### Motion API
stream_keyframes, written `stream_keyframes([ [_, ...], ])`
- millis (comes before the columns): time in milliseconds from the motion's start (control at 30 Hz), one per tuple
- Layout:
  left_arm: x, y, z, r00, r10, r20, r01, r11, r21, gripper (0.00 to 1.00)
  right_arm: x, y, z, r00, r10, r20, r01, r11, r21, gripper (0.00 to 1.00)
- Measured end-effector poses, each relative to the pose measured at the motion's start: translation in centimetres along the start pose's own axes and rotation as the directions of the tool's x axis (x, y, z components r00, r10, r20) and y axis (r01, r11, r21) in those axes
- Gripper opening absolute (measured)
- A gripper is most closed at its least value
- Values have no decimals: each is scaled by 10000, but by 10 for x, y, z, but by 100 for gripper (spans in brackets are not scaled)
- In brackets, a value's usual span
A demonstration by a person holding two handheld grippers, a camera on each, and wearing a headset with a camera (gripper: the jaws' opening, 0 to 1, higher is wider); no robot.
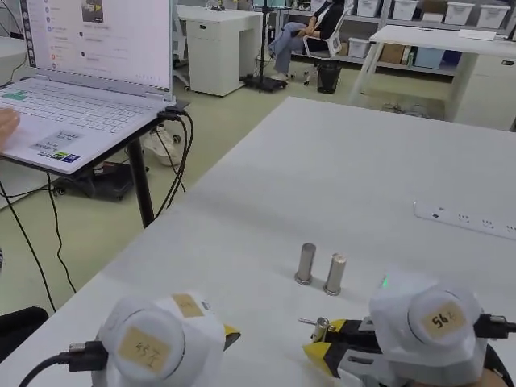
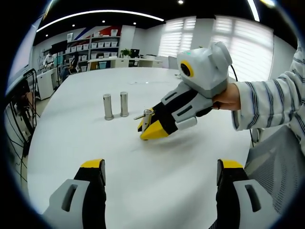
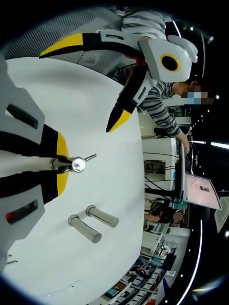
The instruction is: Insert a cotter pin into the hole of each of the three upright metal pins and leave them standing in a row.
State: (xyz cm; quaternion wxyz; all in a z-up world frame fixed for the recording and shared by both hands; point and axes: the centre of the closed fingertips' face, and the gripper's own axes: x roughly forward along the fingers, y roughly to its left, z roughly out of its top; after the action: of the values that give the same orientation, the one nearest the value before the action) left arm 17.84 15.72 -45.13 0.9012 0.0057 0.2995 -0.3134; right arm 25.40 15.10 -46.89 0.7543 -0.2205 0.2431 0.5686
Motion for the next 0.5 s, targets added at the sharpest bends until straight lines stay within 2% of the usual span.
stream_keyframes([
  [100,-1,5,1,9997,240,4,-240,9997,38,97,0,-10,4,9998,-178,55,177,9998,133,4],
  [200,-1,6,2,9997,253,64,-253,9997,-45,97,2,-15,4,9997,-240,63,238,9995,197,4],
  [500,-4,10,0,9991,425,-14,-425,9990,-160,98,11,-18,1,9999,-148,35,148,9998,154,4],
])
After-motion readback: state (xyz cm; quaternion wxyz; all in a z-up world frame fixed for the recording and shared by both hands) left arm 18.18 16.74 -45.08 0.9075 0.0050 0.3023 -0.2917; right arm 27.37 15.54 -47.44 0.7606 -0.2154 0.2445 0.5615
